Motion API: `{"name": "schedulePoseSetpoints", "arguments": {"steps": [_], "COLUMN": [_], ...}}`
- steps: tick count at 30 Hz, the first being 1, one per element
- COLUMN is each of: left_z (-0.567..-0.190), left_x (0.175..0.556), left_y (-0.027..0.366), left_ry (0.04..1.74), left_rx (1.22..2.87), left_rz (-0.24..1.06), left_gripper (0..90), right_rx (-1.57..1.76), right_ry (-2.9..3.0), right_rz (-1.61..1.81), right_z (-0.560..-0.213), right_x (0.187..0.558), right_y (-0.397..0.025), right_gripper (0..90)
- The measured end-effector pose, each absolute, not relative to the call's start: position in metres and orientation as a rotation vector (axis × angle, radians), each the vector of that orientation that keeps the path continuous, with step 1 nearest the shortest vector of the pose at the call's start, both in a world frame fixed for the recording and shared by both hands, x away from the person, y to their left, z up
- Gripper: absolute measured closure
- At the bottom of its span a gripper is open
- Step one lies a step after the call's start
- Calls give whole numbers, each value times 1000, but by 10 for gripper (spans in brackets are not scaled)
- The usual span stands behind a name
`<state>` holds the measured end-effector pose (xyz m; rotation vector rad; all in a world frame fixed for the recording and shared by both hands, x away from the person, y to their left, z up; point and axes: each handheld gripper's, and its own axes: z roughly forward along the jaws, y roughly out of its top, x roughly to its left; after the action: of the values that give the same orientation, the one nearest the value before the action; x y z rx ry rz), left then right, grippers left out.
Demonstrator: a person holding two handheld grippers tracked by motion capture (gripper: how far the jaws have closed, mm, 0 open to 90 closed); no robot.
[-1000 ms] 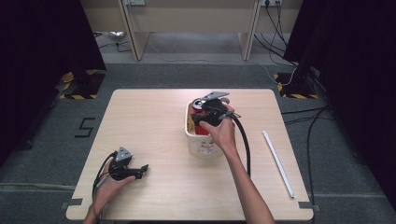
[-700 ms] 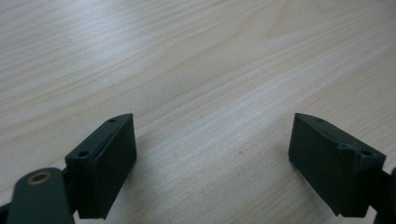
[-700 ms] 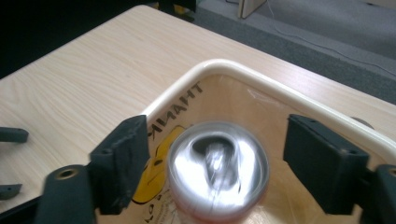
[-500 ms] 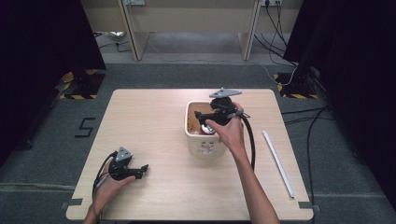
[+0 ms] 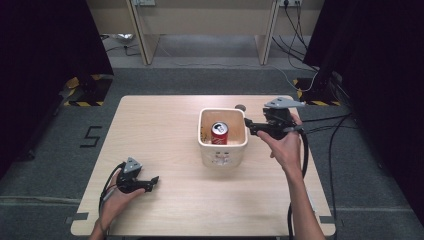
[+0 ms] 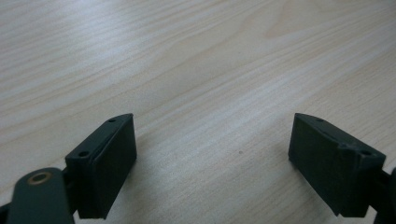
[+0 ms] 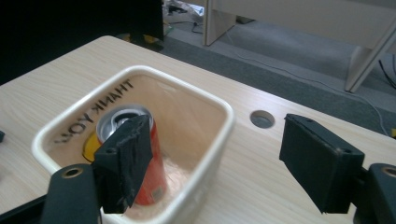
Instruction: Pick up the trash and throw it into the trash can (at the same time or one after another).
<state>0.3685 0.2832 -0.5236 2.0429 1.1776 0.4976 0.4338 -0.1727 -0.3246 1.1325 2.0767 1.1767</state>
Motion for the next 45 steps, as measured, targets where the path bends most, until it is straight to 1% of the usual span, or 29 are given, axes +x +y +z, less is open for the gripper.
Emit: {"name": "schedulePoseSetpoints", "arguments": {"steps": [9, 22, 27, 36, 40, 45], "left_z": [-524, -524, -524, -524, -524, -524], "left_x": [368, 368, 368, 368, 368, 368], "left_y": [283, 283, 283, 283, 283, 283], "left_ry": [1177, 1177, 1179, 1179, 1178, 1178], "left_rx": [2043, 2043, 2042, 2042, 2042, 2042], "left_rz": [498, 498, 498, 498, 498, 497], "left_gripper": [144, 144, 144, 144, 144, 144], "right_rx": [1180, 1304, 1353, 1408, 1424, 1435], "right_ry": [2060, 2030, 2011, 1995, 1980, 1980], "right_rz": [1107, 1006, 973, 910, 911, 900], "right_z": [-342, -379, -393, -418, -428, -436], "right_x": [414, 395, 390, 390, 392, 394], "right_y": [-216, -264, -277, -288, -290, -290], "right_gripper": [314, 326, 337, 428, 440, 433]}}
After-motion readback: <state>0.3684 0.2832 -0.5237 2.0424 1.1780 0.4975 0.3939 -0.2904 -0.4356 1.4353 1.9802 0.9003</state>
